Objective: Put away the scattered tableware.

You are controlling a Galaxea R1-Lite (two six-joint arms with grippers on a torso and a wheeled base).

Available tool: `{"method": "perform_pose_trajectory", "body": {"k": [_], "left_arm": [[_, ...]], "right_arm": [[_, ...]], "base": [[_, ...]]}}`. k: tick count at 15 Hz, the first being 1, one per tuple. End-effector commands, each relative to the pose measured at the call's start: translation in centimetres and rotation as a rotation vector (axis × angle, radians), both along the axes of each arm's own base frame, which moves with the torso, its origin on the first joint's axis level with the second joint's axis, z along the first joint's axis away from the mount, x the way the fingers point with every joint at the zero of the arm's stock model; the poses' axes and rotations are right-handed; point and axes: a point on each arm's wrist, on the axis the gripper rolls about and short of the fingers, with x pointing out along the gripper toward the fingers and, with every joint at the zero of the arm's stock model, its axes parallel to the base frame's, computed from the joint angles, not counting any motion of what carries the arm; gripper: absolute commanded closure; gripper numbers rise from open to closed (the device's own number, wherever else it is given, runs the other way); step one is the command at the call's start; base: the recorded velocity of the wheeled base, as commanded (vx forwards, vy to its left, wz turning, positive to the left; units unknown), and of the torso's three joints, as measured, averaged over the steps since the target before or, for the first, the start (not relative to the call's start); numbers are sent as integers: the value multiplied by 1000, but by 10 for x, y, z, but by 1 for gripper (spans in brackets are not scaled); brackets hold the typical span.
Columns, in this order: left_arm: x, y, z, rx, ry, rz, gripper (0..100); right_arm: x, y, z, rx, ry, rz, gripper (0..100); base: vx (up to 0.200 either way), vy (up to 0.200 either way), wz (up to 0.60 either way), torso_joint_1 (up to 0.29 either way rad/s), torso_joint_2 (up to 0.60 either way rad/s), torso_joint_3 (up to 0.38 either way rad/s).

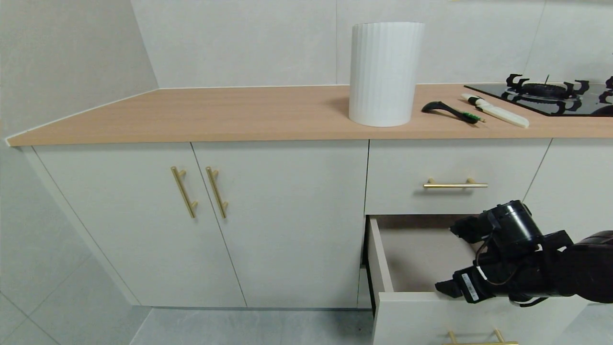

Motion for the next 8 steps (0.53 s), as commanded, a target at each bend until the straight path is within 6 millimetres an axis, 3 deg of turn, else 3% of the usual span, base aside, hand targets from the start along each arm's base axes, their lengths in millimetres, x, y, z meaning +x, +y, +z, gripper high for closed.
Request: {"method": "perform_pose_trajectory", "body": {"k": [1,8], "left_arm": [[0,0,0,0,0,0,0],[0,0,0,0,0,0,0]], "right_arm": [[-6,0,4,-11,15,16,0],[-26,3,4,-101,138,116,0]], "base": [[0,0,0,0,0,0],[0,0,0,0,0,0]]}}
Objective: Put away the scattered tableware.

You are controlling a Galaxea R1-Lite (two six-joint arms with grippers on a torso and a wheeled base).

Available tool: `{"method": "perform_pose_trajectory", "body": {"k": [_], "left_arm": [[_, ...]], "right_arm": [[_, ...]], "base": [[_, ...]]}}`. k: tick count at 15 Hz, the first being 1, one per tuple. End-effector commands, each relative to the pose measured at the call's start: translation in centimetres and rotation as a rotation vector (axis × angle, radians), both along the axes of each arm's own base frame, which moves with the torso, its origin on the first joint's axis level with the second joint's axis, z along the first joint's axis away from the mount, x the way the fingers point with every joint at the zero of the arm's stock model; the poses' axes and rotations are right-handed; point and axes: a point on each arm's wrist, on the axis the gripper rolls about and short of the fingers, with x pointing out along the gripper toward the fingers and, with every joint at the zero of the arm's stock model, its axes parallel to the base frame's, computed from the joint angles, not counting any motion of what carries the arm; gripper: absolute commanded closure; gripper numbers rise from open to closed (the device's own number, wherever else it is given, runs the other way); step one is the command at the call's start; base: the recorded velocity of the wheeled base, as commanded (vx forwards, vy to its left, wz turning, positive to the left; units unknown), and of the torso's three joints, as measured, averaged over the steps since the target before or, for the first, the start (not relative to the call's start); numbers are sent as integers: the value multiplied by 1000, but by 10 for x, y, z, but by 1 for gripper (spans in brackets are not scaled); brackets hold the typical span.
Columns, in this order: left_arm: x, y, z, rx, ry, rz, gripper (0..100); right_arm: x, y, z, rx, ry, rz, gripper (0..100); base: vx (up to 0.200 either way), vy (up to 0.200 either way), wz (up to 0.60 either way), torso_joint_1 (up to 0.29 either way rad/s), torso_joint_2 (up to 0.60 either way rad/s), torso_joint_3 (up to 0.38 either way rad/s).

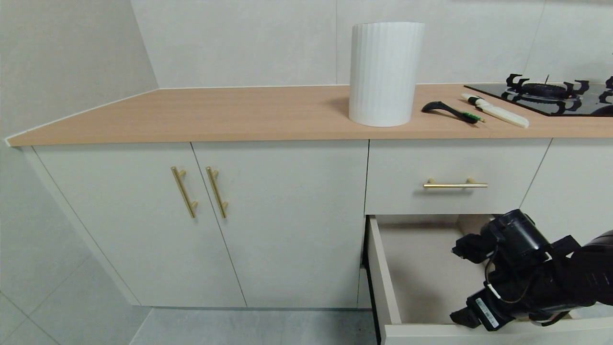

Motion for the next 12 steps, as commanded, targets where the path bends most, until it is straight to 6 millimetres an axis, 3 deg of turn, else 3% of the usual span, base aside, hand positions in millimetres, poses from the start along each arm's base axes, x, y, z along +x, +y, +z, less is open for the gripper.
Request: {"method": "perform_pose_trajectory", "body": {"k": [1,12], "left_arm": [[0,0,0,0,0,0,0],[0,0,0,0,0,0,0]], "right_arm": [[-4,2,0,-12,14,19,0],[-29,8,1,-110,149,129,0]], "base": [[0,0,0,0,0,0],[0,0,0,0,0,0]]}}
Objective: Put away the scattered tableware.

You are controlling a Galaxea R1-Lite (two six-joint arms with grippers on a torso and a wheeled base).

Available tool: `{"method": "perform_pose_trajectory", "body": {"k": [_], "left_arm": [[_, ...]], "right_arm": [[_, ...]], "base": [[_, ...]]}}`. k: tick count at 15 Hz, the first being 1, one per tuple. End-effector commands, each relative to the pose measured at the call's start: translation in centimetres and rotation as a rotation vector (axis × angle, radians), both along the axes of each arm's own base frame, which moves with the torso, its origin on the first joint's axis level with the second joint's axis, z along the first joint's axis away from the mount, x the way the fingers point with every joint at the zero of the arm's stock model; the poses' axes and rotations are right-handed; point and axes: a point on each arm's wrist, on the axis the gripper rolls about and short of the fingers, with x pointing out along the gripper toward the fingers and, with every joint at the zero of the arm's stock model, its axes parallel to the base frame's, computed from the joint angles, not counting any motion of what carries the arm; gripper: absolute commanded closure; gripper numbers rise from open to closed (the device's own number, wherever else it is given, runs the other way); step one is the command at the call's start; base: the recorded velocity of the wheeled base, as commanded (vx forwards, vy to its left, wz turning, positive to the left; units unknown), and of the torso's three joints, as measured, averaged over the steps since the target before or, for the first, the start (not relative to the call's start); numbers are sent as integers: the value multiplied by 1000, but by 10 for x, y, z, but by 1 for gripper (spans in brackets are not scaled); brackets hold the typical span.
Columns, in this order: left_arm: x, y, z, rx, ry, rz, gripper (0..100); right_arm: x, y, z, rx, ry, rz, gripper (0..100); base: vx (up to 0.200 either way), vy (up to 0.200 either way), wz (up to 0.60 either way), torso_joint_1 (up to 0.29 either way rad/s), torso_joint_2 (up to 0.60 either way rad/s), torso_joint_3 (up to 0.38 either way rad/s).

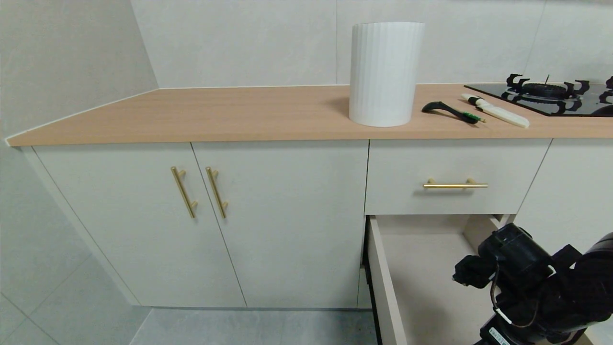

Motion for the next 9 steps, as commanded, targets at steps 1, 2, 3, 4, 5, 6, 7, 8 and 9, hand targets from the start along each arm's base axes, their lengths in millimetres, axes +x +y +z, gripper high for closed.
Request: {"method": "perform_pose_trajectory", "body": {"k": [1,2,3,4,5,6,7,8,9], "left_arm": [[0,0,0,0,0,0,0],[0,0,0,0,0,0,0],[0,0,0,0,0,0,0],[0,0,0,0,0,0,0],[0,0,0,0,0,0,0],[0,0,0,0,0,0,0],[0,0,0,0,0,0,0],[0,0,0,0,0,0,0],[0,0,0,0,0,0,0]], "right_arm": [[0,1,1,4,1,6,0],[4,2,4,15,-17,-3,0],[10,0,9,28,-38,-30,0],[18,-1,14,57,-72,-76,0],[22,-2,15,72,-88,-104,0],[30,-4,19,112,-136,-165,0],[38,-8,23,150,-198,-218,0],[42,-11,25,166,-231,-237,0],[44,-15,27,177,-258,-251,0]], "base": [[0,0,0,0,0,0],[0,0,0,0,0,0],[0,0,0,0,0,0],[0,0,0,0,0,0],[0,0,0,0,0,0],[0,0,0,0,0,0],[0,0,0,0,0,0],[0,0,0,0,0,0],[0,0,0,0,0,0]]}}
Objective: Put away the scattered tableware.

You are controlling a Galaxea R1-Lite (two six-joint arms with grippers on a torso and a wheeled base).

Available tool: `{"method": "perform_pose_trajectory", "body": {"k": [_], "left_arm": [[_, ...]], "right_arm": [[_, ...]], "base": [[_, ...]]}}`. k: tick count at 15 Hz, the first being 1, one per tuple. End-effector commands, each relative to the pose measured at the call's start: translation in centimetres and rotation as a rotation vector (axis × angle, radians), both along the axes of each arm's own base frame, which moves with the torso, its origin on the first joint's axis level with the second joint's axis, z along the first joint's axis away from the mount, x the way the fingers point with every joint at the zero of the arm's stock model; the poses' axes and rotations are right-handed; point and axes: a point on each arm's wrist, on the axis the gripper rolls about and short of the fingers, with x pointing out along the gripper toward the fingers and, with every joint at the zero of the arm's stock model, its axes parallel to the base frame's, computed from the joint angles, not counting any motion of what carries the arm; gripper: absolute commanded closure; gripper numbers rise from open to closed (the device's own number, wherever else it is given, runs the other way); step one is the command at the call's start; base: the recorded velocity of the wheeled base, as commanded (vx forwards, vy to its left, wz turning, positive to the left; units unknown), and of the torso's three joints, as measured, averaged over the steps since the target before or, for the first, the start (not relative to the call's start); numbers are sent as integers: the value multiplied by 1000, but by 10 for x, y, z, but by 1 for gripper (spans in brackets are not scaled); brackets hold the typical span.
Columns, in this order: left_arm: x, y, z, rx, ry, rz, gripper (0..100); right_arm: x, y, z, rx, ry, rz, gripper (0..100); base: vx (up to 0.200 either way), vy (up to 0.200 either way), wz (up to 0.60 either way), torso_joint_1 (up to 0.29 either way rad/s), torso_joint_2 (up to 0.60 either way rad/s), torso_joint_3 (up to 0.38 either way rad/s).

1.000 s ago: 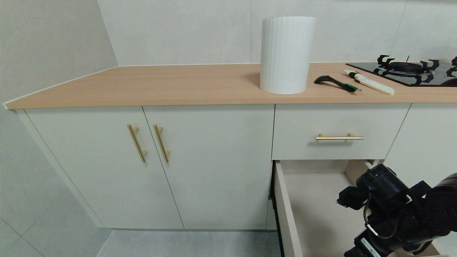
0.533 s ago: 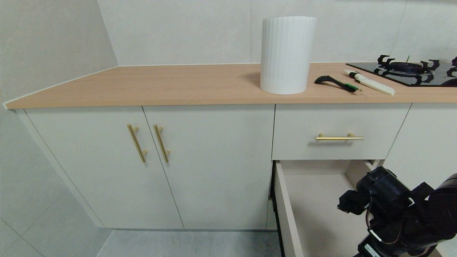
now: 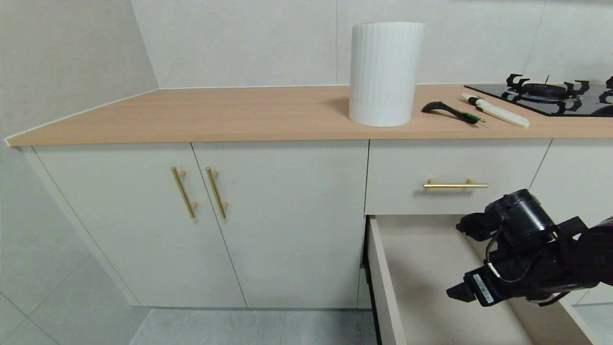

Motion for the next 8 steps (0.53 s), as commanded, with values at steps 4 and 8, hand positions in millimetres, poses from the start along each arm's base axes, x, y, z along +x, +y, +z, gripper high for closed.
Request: {"method": "perform_pose_trajectory", "body": {"k": [4,8], "left_arm": [[0,0,0,0,0,0,0],[0,0,0,0,0,0,0]], "right_arm": [[5,-10,11,27,-85,-45,0],[1,-13,21,22,-134,-60,0]], "base": [[0,0,0,0,0,0],[0,0,0,0,0,0]]}}
